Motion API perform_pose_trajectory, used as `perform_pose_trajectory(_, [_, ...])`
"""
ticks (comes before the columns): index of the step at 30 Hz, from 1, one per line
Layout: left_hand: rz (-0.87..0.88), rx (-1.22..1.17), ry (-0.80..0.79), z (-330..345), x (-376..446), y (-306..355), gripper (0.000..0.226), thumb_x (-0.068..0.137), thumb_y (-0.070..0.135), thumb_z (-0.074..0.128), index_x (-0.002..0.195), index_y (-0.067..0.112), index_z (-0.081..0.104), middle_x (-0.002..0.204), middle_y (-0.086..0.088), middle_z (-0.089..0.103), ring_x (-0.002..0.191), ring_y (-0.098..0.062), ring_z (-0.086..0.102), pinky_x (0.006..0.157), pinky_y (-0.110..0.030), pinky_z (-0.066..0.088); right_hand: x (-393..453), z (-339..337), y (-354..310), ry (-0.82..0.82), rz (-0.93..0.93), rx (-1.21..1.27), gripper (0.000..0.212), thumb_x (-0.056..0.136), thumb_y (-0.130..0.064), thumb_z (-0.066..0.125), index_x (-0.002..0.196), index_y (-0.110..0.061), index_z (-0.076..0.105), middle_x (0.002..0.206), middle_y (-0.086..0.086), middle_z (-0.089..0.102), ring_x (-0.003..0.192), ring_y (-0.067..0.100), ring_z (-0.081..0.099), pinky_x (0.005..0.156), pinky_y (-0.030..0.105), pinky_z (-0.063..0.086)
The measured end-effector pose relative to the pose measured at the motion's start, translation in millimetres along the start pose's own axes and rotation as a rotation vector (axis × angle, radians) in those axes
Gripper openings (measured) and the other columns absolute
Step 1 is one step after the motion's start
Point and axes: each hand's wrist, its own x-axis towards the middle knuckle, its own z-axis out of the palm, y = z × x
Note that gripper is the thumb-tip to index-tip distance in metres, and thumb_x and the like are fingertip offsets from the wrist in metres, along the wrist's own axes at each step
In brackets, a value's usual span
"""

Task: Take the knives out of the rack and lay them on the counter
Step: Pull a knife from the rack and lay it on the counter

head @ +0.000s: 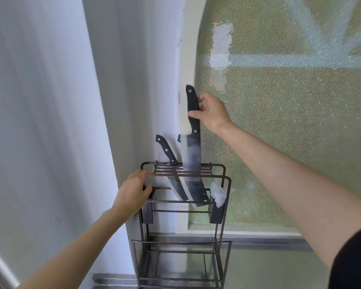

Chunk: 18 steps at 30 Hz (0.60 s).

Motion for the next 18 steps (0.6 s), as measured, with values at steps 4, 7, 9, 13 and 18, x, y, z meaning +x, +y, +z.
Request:
perform_pose_trajectory(4, [-0.034,-0.010,-0.009,-8.7,-8.4,12.9,0.023,0.086,0.021,0.045,0.104,0.023,0.060,0.089,0.010,0.063,0.086,-0.018,0.062,0.075,-0.030,0.050,3.8,-20.4,-16.6,0.069,-0.015,0.013,0.029,0.076,-0.014,0.071,0.099,-0.008,0.054,0.079,0.001,0.059,0.077,0.021,0.059,0.073,0.033,0.046])
perform_pose_trajectory(7, [-0.004,0.001,-0.112,-7.5,-16.3,29.3,0.019,0.086,0.029,0.044,0.096,0.028,0.060,0.082,0.014,0.063,0.082,-0.015,0.062,0.074,-0.031,0.052,2.8,-36.6,-27.8,0.139,-0.027,0.021,0.028,0.075,-0.015,0.072,0.095,-0.010,0.054,0.071,-0.004,0.059,0.069,0.017,0.058,0.068,0.031,0.046])
perform_pose_trajectory(9, [0.022,-0.036,-0.187,-4.4,-20.7,42.9,0.019,0.087,0.033,0.044,0.090,0.027,0.061,0.083,0.011,0.066,0.079,-0.013,0.064,0.073,-0.030,0.053,0.1,-48.0,-32.9,0.208,-0.022,0.043,0.027,0.073,-0.017,0.073,0.092,-0.013,0.053,0.065,-0.009,0.055,0.065,0.015,0.057,0.069,0.032,0.046])
perform_pose_trajectory(13, [-0.143,-0.572,-0.232,-1.7,-17.9,81.7,0.030,0.089,0.035,0.052,0.098,0.010,0.065,0.090,-0.002,0.072,0.075,-0.016,0.069,0.068,-0.030,0.057,-15.8,-70.2,-30.7,0.374,0.063,0.167,0.027,0.072,-0.019,0.073,0.085,-0.019,0.050,0.065,-0.007,0.055,0.068,0.017,0.058,0.071,0.034,0.048])
perform_pose_trajectory(18, [-0.425,-1.181,-0.306,-2.8,-10.1,140.5,0.049,0.088,0.044,0.049,0.122,0.010,0.051,0.121,-0.010,0.062,0.098,-0.022,0.064,0.077,-0.029,0.052,-61.8,-105.1,-1.2,0.564,0.302,0.532,0.026,0.076,-0.017,0.073,0.078,-0.020,0.047,0.094,0.012,0.067,0.073,0.021,0.062,0.066,0.029,0.056])
